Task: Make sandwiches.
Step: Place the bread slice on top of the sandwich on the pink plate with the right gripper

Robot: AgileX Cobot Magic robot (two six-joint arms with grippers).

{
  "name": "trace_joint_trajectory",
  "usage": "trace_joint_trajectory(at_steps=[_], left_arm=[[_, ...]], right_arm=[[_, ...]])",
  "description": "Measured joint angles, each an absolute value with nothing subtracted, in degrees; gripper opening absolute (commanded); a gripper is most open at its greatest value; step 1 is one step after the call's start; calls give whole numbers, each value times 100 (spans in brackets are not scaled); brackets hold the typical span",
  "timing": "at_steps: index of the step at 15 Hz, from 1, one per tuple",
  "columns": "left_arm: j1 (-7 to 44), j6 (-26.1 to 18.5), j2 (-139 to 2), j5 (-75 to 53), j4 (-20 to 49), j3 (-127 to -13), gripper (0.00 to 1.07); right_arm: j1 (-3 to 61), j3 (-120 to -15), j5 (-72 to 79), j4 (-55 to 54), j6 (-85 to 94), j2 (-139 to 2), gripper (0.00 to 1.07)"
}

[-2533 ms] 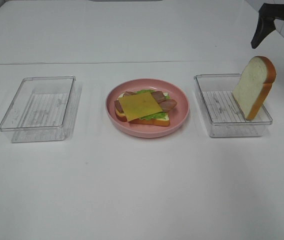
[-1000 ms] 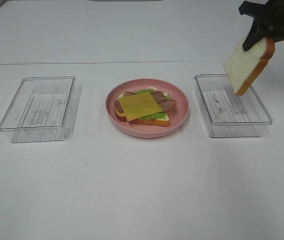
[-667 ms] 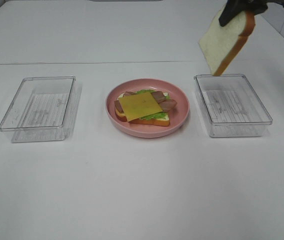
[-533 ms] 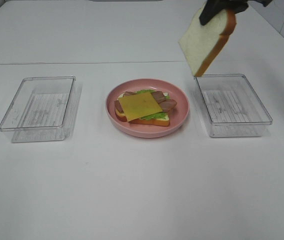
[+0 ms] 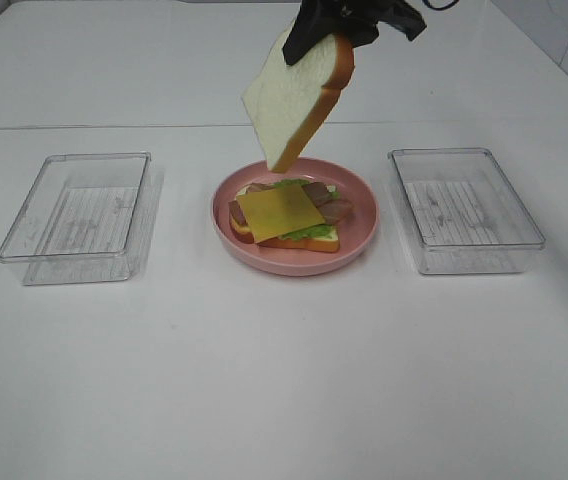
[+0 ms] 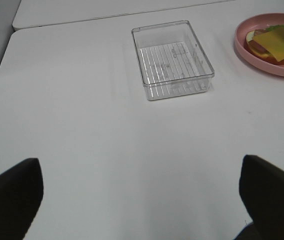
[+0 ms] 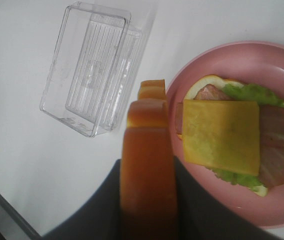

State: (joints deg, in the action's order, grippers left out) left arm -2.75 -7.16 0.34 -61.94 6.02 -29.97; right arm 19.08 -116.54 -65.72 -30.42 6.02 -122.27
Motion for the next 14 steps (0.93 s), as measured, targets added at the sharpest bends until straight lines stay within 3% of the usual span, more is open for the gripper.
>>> trace_joint_trajectory(at_steps=[14], left_arm=[[-275,-716,34,-6194,602,-2997,100]], right_arm=[[2000,-11683,-5747,-3323,642,-13711,1]])
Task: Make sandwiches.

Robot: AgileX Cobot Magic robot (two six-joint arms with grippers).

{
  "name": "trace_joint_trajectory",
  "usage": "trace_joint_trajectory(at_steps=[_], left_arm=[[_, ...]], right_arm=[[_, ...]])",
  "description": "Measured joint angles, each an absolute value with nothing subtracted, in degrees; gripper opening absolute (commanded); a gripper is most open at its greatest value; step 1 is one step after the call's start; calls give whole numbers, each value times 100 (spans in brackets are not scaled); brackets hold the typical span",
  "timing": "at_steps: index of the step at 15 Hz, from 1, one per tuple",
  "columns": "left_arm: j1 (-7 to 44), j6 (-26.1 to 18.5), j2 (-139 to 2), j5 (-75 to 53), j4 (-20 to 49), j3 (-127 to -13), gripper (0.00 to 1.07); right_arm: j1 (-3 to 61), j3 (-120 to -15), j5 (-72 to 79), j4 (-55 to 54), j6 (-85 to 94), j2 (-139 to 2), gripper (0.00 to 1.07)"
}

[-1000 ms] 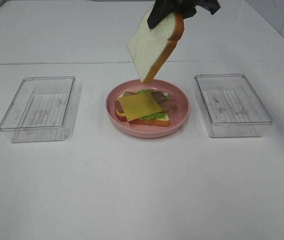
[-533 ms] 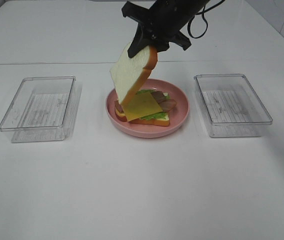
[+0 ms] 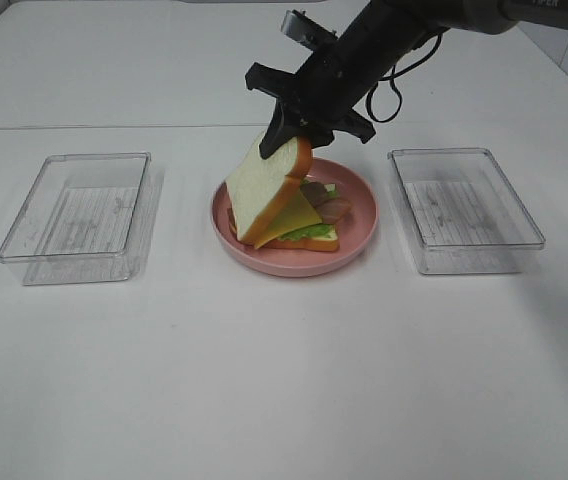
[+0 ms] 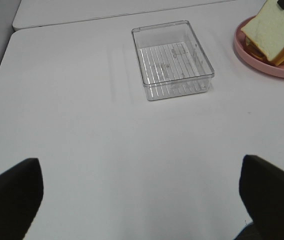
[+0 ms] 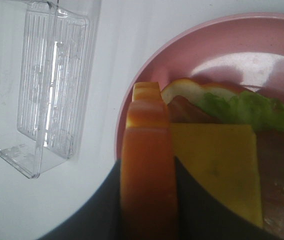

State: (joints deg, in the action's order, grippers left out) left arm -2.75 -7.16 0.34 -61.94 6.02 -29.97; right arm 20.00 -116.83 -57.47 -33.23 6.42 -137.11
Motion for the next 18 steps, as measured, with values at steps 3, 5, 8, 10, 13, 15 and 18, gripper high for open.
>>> trace_joint_trajectory(at_steps=[3,5,8,10,13,15,18], left_arm=[[-275,-716,34,-6194,602,-2997,100],[-275,-716,34,-6194,602,-2997,100],[-275,-716,34,-6194,602,-2997,100],[-275,-716,34,-6194,602,-2997,100],[-275,-716,34,-6194,602,-2997,100],[-275,-716,34,-6194,602,-2997,100],[-275,-716,34,-6194,602,-2997,100]], right_arm=[[1994,-11700,-5730,-3060,556,-13751,54],[1994,-11700,-5758,-2710,556,-13780,81],[1994,-11683,-5804,-2108,556,-13762,90],[1994,-11683,-5821,-1707,556,-13619,90],[1994,-11683,-5907,-1077,556,-13104,90],[1994,-11683,-6154,-917,556,-12869,90],[1994,-11683,-6824,-315,367,-12427,90]])
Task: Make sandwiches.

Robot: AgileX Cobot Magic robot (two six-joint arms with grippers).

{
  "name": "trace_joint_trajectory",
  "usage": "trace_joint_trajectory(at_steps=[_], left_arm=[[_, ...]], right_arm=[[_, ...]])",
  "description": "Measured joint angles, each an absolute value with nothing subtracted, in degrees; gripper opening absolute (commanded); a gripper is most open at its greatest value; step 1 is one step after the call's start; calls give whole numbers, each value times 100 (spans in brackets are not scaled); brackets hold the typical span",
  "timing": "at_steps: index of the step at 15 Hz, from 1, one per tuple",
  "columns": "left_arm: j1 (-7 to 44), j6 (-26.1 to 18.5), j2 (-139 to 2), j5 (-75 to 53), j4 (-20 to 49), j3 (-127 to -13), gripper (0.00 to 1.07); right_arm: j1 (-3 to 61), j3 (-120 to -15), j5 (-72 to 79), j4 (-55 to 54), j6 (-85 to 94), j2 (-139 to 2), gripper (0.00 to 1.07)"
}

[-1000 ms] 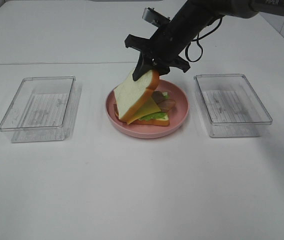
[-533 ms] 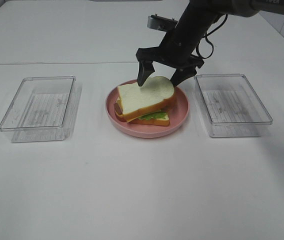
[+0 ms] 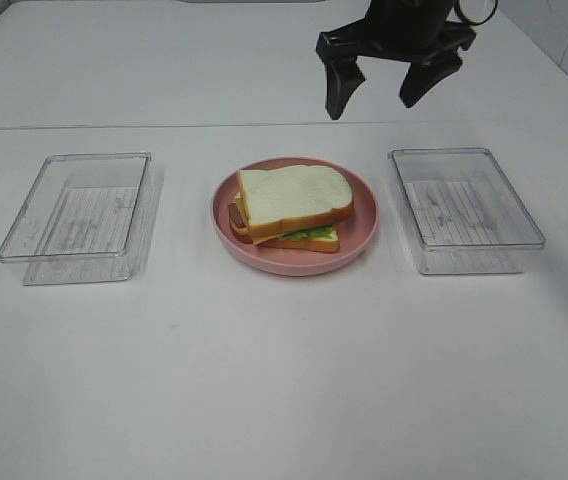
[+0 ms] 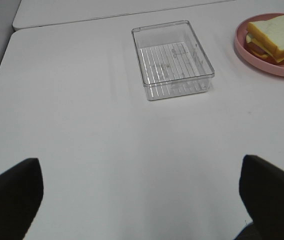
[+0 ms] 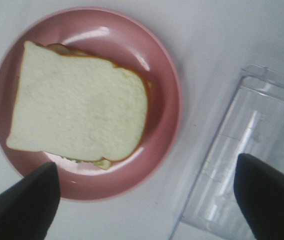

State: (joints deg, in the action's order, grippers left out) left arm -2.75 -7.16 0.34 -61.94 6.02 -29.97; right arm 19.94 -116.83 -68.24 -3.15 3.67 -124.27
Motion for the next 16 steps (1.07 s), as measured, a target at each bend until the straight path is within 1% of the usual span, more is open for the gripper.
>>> trace_joint_trajectory(at_steps=[3,4,8,9,10,12,13,15,16], left_arm=[[-275,-716,34,-6194,602,-2997,100],[-275,-716,34,-6194,602,-2997,100],[-275,-716,34,-6194,602,-2997,100],[-275,-716,34,-6194,602,-2997,100],[-275,-716,34,-6194,602,-2997,100],[-275,-716,34,-6194,602,-2997,100],[-275,-716,34,-6194,602,-2997,100],[-275,-716,34,-6194,602,-2997,100],[-275,-716,34,-6194,602,-2997,100]], right_arm=[[1994,-11683,-6944,281,178,-12061,90],[1994,-11516,-6944,458,40,-11706,90],[1994,-10657,-6944,590,-63,-10777,90],[1994,-9803,-6944,653,-258,-10084,90],[1994,-9574,-6950,647,-298,-9901,90],[1994,-8743,-6956,636,-413,-9225,90],[1994,-8165,-6956,636,-453,-8634,90],[1994,-7597,-6956,642,-464,-8044,90],[1994,-6990,-6956,647,-516,-7426,90]])
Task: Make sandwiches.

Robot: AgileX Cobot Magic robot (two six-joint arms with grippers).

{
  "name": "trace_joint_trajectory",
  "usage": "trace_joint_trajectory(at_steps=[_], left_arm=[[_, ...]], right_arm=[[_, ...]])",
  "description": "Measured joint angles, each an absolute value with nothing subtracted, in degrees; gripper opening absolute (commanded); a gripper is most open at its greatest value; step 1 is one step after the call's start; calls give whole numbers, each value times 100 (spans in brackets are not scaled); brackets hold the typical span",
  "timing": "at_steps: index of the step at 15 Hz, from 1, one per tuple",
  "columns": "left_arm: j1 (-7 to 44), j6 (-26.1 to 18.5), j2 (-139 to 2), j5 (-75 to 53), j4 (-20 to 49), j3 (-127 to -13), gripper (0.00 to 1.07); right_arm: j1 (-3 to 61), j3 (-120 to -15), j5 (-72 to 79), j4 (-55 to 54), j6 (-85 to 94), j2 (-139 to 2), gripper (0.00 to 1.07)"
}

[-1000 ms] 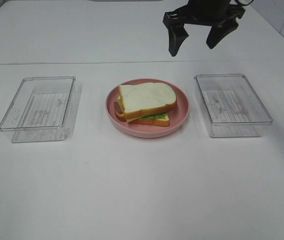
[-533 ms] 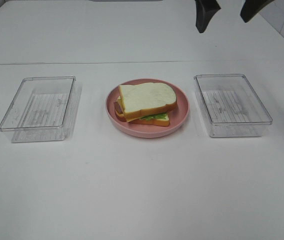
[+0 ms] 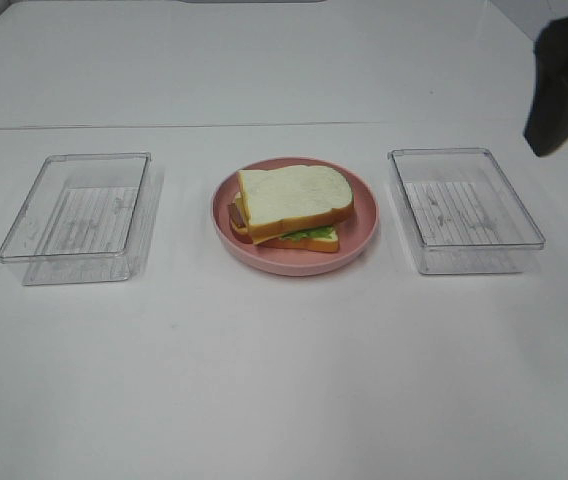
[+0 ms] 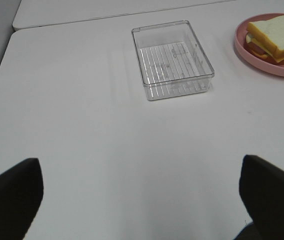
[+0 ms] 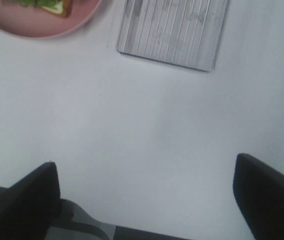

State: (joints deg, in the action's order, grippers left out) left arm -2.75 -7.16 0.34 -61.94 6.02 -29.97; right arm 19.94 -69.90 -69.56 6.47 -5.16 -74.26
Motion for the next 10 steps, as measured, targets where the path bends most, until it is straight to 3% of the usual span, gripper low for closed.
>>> trace_joint_trajectory(at_steps=[5,10], left_arm=[[-275,-716,34,-6194,602,-2997,100],[-275,-716,34,-6194,602,-2997,100]], right_arm=[[1994,-4939,-6933,653,-762,-5477,90],[1994,-3696,-6772,653,-1100,-3776,90]])
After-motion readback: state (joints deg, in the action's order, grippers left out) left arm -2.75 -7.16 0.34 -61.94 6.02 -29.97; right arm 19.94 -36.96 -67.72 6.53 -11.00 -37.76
